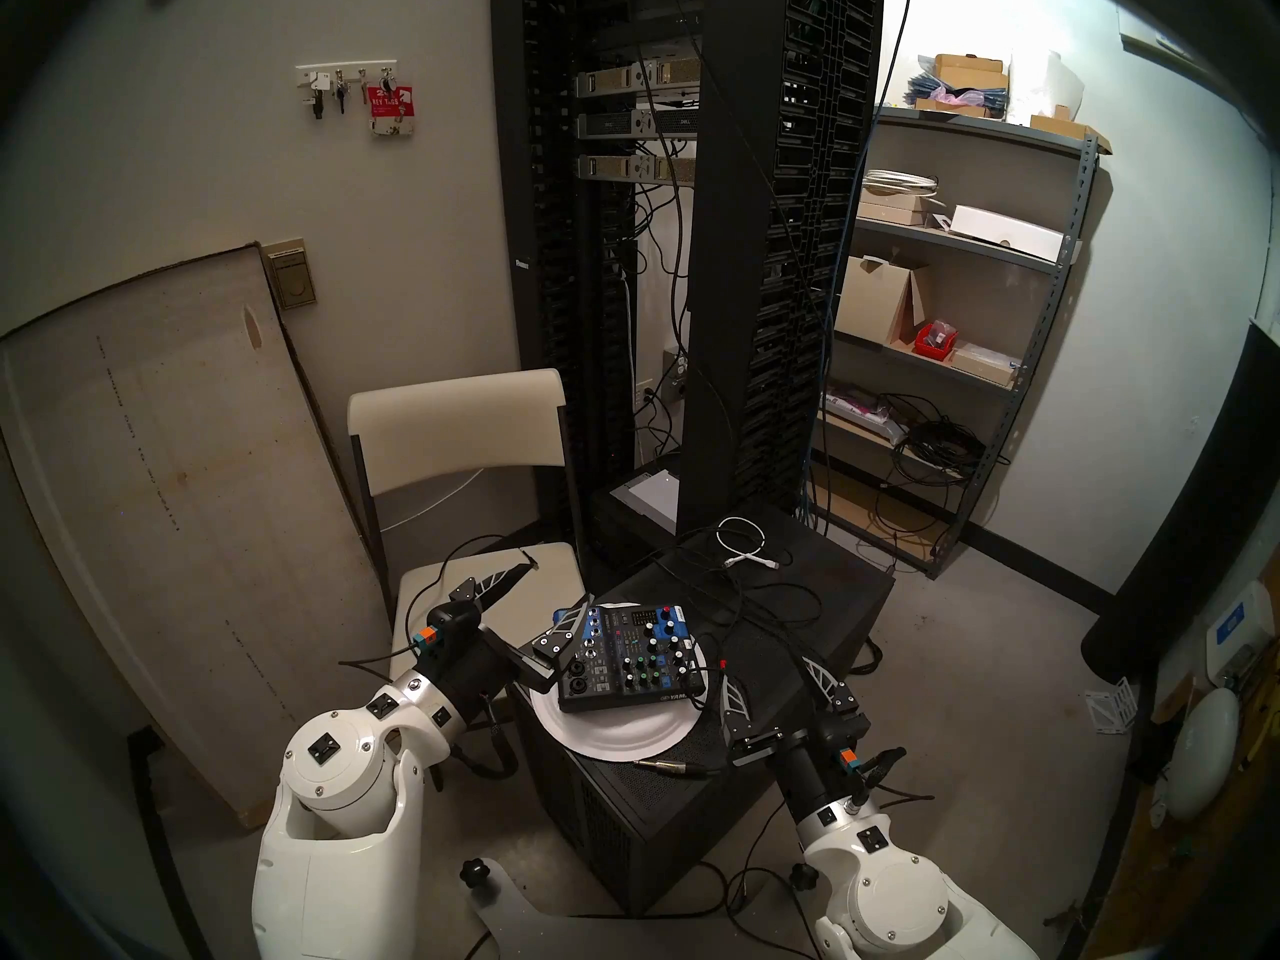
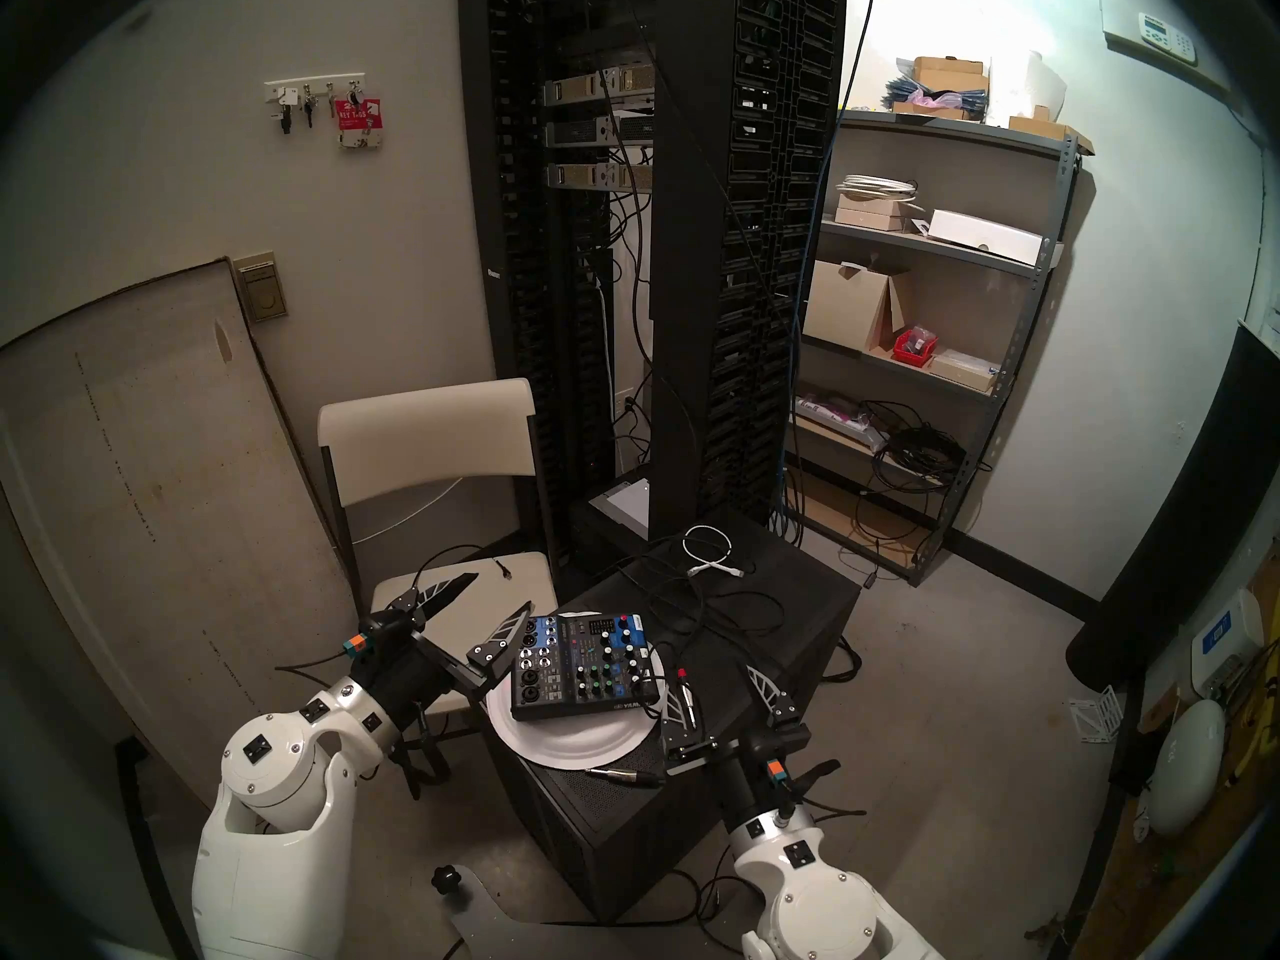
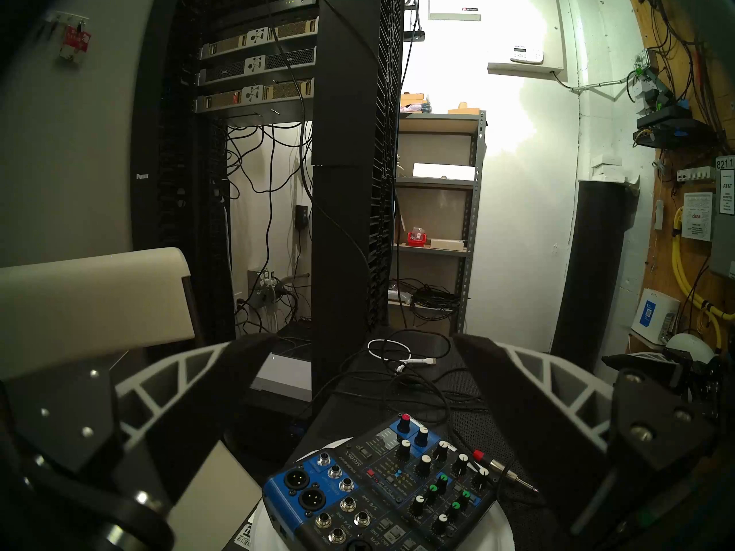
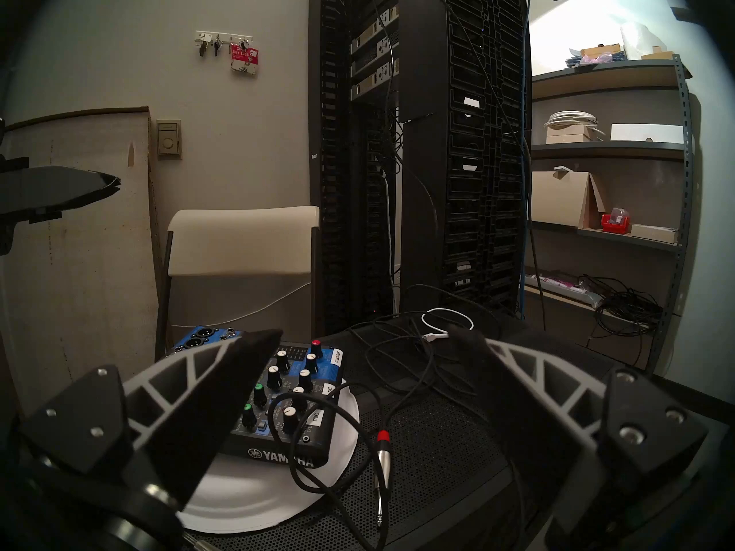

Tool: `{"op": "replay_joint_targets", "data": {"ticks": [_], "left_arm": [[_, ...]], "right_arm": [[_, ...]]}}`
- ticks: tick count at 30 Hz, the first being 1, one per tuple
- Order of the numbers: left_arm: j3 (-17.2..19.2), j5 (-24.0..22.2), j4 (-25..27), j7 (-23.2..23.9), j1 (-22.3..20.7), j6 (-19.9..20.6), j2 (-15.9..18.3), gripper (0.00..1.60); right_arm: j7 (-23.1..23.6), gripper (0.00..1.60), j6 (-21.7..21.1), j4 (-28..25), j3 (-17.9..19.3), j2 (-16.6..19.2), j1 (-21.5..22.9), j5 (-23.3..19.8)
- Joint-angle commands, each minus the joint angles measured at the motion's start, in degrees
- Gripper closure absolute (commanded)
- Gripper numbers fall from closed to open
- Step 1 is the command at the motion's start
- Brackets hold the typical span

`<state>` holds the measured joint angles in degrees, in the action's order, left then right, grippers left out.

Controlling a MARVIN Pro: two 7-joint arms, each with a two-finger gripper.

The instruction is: Insert aux cable

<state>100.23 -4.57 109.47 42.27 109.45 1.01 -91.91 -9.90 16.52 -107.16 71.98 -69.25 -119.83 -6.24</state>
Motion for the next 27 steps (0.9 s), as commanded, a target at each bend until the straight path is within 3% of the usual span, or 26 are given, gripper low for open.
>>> {"op": "replay_joint_targets", "data": {"ticks": [1,17,27], "left_arm": [[0.03,0.02,0.88,-0.03,-0.04,-0.05,0.00,0.00],[0.05,0.03,0.89,-0.02,-0.04,-0.05,-0.02,0.00],[0.06,0.04,0.88,0.00,-0.04,-0.05,-0.03,0.00]], "right_arm": [[1.94,0.00,-1.01,-1.51,-0.66,1.56,-1.02,-0.36],[4.39,0.00,-4.36,-1.90,-0.91,4.26,-3.62,-0.17],[7.50,0.00,-5.50,1.67,-1.36,5.11,-1.01,-0.42]]}}
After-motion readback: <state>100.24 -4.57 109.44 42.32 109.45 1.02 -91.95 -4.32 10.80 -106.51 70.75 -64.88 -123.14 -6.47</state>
